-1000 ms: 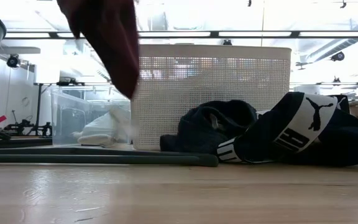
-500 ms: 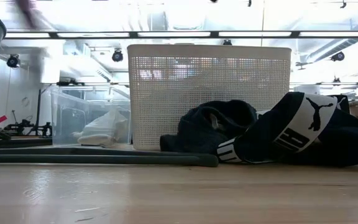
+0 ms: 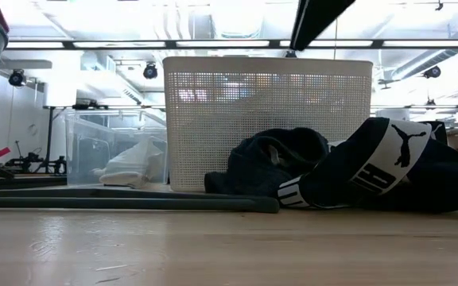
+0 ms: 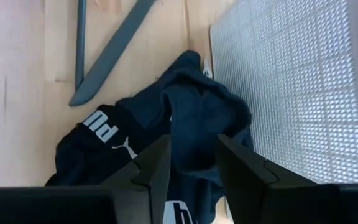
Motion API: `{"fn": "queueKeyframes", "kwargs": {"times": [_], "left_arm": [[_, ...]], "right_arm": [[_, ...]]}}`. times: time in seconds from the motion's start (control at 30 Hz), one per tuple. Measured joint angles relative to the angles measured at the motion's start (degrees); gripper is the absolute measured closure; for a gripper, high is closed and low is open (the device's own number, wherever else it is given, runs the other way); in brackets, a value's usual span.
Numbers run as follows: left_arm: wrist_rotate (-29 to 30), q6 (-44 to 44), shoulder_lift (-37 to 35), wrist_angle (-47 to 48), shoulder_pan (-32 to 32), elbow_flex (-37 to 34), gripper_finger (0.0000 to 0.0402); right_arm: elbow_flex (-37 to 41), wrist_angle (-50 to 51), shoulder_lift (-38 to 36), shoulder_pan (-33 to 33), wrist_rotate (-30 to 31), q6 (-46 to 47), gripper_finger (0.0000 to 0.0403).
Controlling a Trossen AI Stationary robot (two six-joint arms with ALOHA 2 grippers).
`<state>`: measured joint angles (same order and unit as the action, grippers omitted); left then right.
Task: Pick & Place Cloths
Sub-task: Put the red boxers into the gray bin
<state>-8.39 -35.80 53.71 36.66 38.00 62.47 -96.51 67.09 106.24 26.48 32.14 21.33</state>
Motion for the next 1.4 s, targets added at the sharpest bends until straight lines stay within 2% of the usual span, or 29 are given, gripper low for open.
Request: {"fn": "queueKeyframes", "kwargs": {"times": [0.17,0.5,0.73,0.9,1.1,1.4], "left_arm": [[-7.35,-7.31,2.11,-3.72,0.07,0.82,0.0397],[-7.83,-16.39,2.62,-4.37,0.75,5.42,0.0399],[-8.10,-15.86,2.67,-3.93,0.75,12.16,0.0400],[-8.04,-11.74,2.99,-3.78,0.87,16.05,0.0400],[-6.04,-8.82,4.99,1.06,1.60,14.26,0.0399],[-3.54,-15.37,8.79,0.78,1.60,4.68,0.0391]], "right_arm": [[1.50,-0.12,0.00,0.00,1.78,0.67,0.0303],[4.47,-0.62,0.00,-0.12,3.05,1.53,0.0338],[4.53,-1.93,0.00,-0.29,4.22,1.37,0.0350],[4.48,-2.33,0.00,-0.38,4.20,1.16,0.0355],[4.50,-3.21,0.00,-0.44,4.17,1.02,0.0348],[4.50,-3.44,0.00,-0.39,4.09,1.19,0.0320]]}}
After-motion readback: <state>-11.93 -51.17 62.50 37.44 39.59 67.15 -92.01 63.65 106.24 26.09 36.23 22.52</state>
